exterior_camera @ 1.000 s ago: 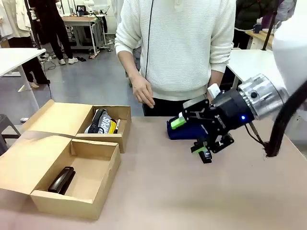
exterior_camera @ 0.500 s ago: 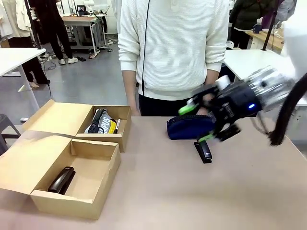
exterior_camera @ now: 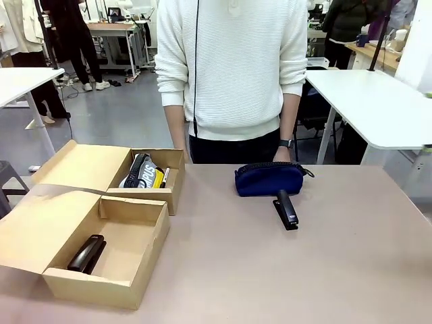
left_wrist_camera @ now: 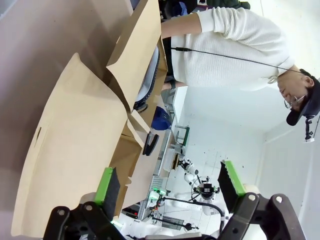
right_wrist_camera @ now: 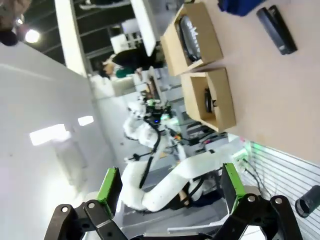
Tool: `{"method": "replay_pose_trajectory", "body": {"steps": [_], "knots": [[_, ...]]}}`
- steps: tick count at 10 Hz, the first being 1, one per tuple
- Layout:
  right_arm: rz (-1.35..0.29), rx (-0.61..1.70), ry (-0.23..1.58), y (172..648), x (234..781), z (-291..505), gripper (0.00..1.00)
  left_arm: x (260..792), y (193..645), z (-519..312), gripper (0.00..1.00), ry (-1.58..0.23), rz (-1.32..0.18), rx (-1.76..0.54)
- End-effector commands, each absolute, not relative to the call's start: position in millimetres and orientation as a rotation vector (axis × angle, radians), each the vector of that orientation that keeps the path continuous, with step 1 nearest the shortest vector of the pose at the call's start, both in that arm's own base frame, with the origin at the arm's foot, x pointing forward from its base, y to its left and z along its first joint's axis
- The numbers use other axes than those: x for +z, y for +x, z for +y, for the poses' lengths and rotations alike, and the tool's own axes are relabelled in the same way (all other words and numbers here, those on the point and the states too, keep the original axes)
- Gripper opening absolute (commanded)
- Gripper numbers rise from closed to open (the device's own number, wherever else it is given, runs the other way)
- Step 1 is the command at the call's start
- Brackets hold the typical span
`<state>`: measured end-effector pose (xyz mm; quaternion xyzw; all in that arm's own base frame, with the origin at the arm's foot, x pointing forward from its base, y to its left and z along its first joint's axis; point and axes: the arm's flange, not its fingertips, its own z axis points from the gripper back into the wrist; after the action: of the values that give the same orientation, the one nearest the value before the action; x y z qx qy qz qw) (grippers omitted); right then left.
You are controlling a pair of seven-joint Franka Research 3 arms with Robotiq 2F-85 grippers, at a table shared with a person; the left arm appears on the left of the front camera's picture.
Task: Place items inside the box.
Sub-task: Pick up a Pencil pouch or Stapler and place it inside the Mailer Box closest to the robot.
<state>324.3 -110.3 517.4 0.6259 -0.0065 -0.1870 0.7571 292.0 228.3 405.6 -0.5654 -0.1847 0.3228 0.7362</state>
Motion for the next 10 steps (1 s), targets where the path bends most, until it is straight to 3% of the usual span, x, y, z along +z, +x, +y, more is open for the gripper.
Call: {"method": "replay_pose_trajectory", "body": {"steps": [1, 2, 4, 5, 10], "knots": [[0.001, -0.39, 1.479, 346.0, 478.8, -161.0, 1.0, 406.0, 290.1, 228.6, 1.0, -1.243, -0.409, 0.684], [-0.013, -0.407, 1.526, 336.7, 453.5, -173.2, 1.0, 406.0, 290.1, 228.6, 1.0, -1.243, -0.409, 0.684], [0.011, -0.583, 1.349, 349.3, 426.8, -130.3, 1.0, 406.0, 290.1, 228.6, 1.0, -1.243, -0.409, 0.684], [-0.002, -0.459, 1.487, 326.2, 445.2, -178.7, 1.0, 406.0, 290.1, 228.6, 1.0, -1.243, -0.409, 0.684], [-0.002, -0.459, 1.487, 326.2, 445.2, -178.7, 1.0, 406.0, 290.1, 228.6, 1.0, -1.243, -0.409, 0.684]]}}
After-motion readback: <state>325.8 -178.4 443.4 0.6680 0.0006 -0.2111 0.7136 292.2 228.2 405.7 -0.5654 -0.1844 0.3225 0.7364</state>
